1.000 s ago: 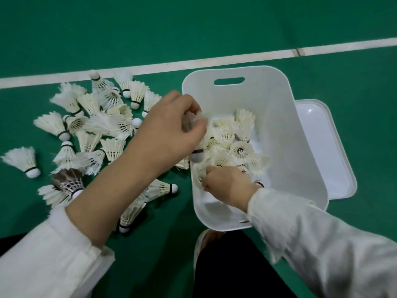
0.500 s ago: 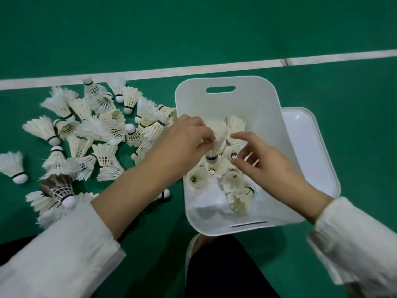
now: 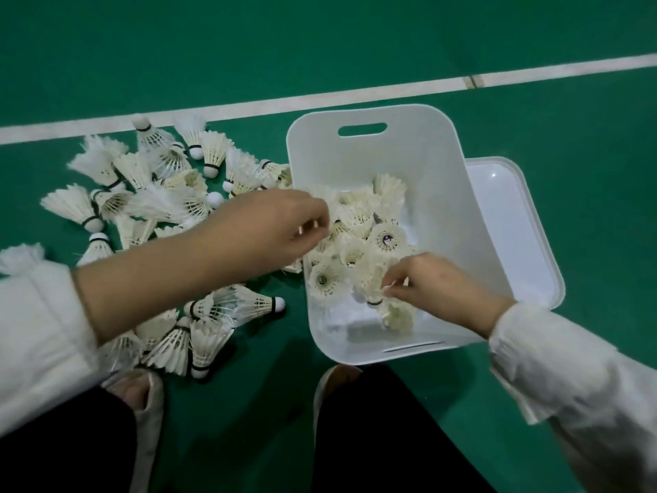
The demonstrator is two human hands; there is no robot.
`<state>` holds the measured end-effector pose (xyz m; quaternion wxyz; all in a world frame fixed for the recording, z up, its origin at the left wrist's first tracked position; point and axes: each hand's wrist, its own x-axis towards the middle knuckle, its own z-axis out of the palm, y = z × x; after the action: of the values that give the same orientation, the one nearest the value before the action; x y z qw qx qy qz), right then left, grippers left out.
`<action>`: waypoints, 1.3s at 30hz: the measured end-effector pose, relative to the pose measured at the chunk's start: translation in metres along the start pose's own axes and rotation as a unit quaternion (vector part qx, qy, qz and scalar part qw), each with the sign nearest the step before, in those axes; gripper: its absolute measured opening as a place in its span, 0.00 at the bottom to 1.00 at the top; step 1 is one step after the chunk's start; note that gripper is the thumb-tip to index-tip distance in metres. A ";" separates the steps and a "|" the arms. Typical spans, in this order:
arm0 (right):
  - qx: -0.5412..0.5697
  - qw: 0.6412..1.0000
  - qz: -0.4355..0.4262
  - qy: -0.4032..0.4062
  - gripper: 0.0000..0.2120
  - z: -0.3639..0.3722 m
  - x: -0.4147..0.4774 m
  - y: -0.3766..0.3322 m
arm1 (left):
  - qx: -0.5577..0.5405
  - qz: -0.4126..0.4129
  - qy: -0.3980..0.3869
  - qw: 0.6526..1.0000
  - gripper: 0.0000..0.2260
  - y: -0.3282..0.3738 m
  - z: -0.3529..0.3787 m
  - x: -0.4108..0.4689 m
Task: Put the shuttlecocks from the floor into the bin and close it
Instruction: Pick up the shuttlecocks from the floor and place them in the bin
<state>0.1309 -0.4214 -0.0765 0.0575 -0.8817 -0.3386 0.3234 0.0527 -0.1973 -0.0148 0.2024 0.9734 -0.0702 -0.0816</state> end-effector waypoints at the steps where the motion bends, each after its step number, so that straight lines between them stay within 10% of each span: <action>1: -0.006 1.000 0.001 -0.022 0.10 0.009 0.006 -0.002 | 0.027 -0.003 -0.015 1.000 0.09 -0.006 -0.004 -0.002; 13: -0.093 0.981 -0.006 -0.171 0.18 0.020 0.014 -0.014 | 0.138 0.001 -0.180 0.974 0.10 -0.038 0.002 -0.033; 26: -0.146 0.973 -0.177 0.040 0.11 -0.048 0.027 -0.196 | 0.197 0.001 -0.176 0.965 0.11 -0.106 -0.071 -0.113; 39: 0.015 0.999 -0.017 -0.032 0.11 0.082 0.112 -0.237 | 0.035 -0.165 -0.119 0.979 0.08 -0.203 0.033 -0.192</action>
<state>0.0115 -0.1787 -0.1242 0.0653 -0.8644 -0.3500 0.3551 -0.1204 0.0073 -0.1016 0.1420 0.9614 0.0645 -0.2266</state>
